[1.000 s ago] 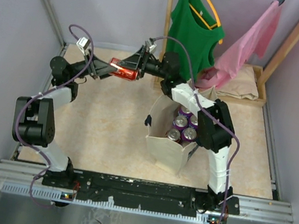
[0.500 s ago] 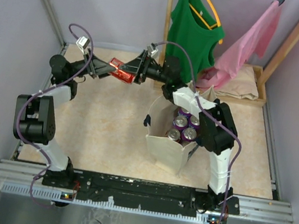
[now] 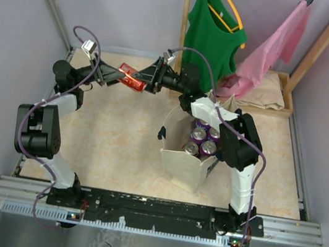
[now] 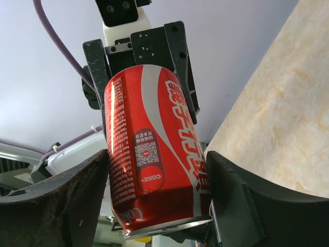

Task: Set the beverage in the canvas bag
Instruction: Adjust the drink at the center of the board.

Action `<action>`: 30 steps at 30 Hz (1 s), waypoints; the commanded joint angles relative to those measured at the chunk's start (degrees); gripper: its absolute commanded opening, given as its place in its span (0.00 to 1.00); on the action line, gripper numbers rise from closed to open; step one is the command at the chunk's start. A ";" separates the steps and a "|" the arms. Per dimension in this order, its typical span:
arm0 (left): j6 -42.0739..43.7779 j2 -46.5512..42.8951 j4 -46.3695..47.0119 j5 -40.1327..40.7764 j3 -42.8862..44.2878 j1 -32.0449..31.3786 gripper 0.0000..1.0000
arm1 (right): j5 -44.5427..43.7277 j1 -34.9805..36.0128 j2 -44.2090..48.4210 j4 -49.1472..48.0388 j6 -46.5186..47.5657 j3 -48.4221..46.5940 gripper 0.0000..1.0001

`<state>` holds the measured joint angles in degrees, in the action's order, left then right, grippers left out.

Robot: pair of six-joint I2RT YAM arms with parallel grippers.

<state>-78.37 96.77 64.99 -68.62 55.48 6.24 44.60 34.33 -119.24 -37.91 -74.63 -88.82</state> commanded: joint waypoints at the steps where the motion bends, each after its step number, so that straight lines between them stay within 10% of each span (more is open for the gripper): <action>1: -0.65 -0.53 3.83 2.04 2.77 0.66 0.00 | -0.23 -0.84 2.54 -2.41 0.13 0.41 0.70; 9: -0.50 -1.28 3.92 2.02 0.29 0.60 0.03 | 0.83 -0.93 0.68 -6.27 -2.93 -1.88 0.07; 15: 0.70 -1.76 3.72 1.95 -1.49 0.64 0.75 | 0.37 -0.93 1.95 1.28 2.12 -4.36 0.00; 21: 2.01 -1.55 2.08 1.91 -1.17 0.70 0.99 | -2.11 -0.93 4.42 15.88 11.43 -7.06 0.00; 30: 16.91 -3.73 -14.67 3.82 -0.72 1.04 1.00 | -8.33 -1.01 6.91 36.13 23.69 -12.33 0.00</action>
<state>-72.36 96.60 58.39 -67.05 53.74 6.52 41.25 34.37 -117.32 -11.46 -58.11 -96.49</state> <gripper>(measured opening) 0.998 0.648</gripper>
